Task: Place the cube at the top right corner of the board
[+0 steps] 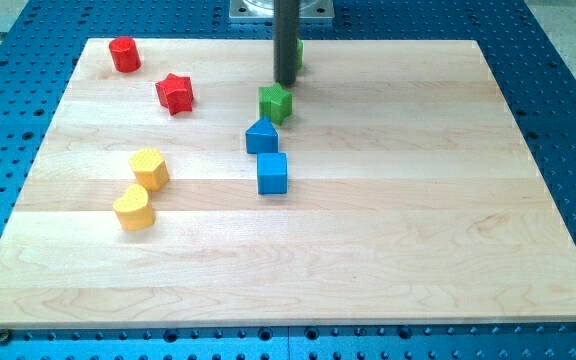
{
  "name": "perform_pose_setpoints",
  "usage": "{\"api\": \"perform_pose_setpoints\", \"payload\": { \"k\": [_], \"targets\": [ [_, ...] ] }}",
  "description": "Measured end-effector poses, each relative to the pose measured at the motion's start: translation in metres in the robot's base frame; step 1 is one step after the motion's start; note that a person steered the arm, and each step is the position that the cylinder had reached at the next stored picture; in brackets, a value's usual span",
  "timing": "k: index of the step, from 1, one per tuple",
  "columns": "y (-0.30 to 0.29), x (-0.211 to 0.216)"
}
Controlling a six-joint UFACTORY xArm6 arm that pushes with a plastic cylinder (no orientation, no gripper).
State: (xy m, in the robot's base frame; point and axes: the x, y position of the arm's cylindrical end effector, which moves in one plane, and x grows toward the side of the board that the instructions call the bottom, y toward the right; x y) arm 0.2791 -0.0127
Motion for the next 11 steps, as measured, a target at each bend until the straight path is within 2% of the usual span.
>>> {"api": "perform_pose_setpoints", "payload": {
  "k": [1,2,3,4,6,7,8,10,11],
  "targets": [
    [-0.007,0.000],
    [-0.041,0.009],
    [-0.086,0.009],
    [-0.155,0.009],
    [-0.136,0.112],
    [-0.154,0.180],
    [-0.059,0.210],
    [0.119,0.181],
    [0.138,0.174]
  ]
}}
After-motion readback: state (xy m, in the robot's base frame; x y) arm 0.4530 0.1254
